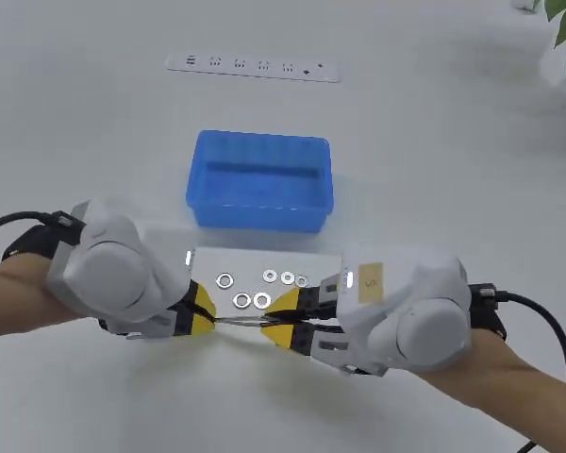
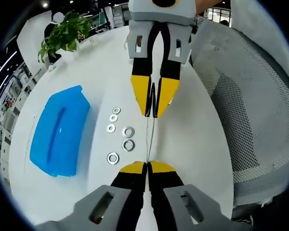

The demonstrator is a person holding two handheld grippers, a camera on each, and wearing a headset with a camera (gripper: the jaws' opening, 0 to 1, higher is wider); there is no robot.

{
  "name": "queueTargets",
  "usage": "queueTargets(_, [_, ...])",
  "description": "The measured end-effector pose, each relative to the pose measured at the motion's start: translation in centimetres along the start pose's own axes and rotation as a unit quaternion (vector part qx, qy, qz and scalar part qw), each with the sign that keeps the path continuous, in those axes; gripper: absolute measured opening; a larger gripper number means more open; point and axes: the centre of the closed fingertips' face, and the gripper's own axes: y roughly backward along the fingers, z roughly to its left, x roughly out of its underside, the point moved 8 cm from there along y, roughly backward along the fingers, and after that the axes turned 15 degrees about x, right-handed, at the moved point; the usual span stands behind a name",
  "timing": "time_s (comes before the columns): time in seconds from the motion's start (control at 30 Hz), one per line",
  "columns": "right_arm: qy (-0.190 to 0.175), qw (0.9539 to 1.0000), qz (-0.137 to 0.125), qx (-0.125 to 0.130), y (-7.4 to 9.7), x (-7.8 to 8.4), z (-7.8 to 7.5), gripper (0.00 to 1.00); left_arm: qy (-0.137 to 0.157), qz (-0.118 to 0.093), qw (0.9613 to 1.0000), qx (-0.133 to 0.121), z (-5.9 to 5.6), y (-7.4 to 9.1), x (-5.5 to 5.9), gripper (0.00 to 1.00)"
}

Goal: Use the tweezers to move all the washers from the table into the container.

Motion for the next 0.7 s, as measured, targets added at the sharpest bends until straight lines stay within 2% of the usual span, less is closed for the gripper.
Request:
queueTargets(0.13, [0.005,1.0,0.001,-0.001,0.1,0.1,0.1,0.07,0.002,-0.019,0.9998,0.0,-0.5,1.4,-0.4,0.05])
queueTargets(0.33, [0.005,1.0,-0.001,-0.004,0.4,0.3,0.1,0.07,-0.019,-0.042,0.9989,-0.008,-1.6,3.5,-2.1,0.05])
queueTargets(0.43, [0.006,1.0,-0.001,-0.003,0.4,0.4,0.0,0.07,-0.025,-0.085,0.996,-0.013,-2.1,4.5,-3.6,0.05])
queueTargets(0.5, [0.006,1.0,-0.005,-0.005,0.3,0.4,0.1,0.07,-0.024,-0.106,0.994,-0.016,-2.3,4.9,-4.4,0.05])
queueTargets(0.57, [0.007,0.9999,-0.007,-0.007,0.1,0.4,0.2,0.07,-0.029,-0.105,0.9938,-0.018,-2.5,5.0,-4.8,0.05])
queueTargets(0.7, [0.012,0.9998,-0.009,-0.013,-0.4,0.4,0.7,0.07,-0.03,-0.125,0.9916,-0.019,-2.5,4.7,-5.6,0.05])
